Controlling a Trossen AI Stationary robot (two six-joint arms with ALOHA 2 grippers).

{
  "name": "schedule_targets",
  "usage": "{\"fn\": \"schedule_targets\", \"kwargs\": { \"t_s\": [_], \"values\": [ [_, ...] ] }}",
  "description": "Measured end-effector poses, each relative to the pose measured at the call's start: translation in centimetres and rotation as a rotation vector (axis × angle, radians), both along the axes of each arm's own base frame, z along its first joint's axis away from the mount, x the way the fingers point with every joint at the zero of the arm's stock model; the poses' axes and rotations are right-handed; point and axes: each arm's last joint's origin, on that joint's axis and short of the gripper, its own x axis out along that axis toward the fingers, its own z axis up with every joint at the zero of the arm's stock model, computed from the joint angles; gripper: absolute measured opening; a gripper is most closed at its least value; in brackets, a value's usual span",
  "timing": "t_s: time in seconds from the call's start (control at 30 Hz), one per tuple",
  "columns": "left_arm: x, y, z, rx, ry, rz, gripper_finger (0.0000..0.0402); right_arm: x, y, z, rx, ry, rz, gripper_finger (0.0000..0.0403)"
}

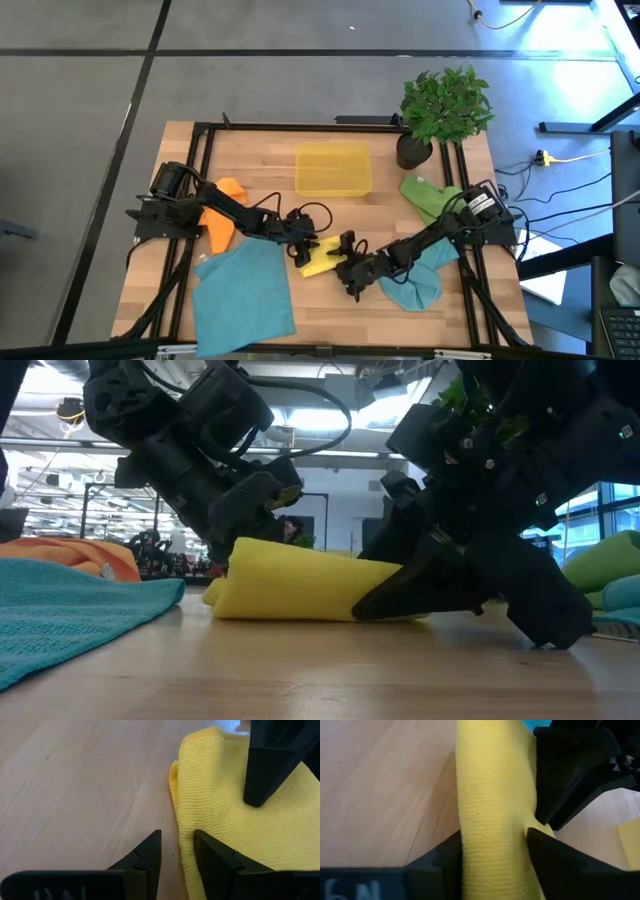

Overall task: Fold microfiber towels
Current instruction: Put the folded yellow microfiber towel into the bin

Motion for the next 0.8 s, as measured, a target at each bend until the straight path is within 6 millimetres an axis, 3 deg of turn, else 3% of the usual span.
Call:
{"fn": "schedule_targets", "kwargs": {
  "t_s": [0.4, 0.53, 0.8],
  "values": [
    [0.1, 0.1, 0.0, -0.012, -0.01, 0.003, 0.0109, -0.1, 0.0, -0.2, -0.004, 0.01, 0.006, 0.002],
    [0.1, 0.2, 0.3, 0.0, -0.021, -0.009, 0.0109, -0.1, 0.0, -0.2, -0.004, 0.01, 0.006, 0.0016],
    [-0.2, 0.1, 3.3, 0.033, -0.105, -0.041, 0.0109, -0.1, 0.0, 0.0, -0.002, 0.007, 0.007, 0.0015]
  ]
}}
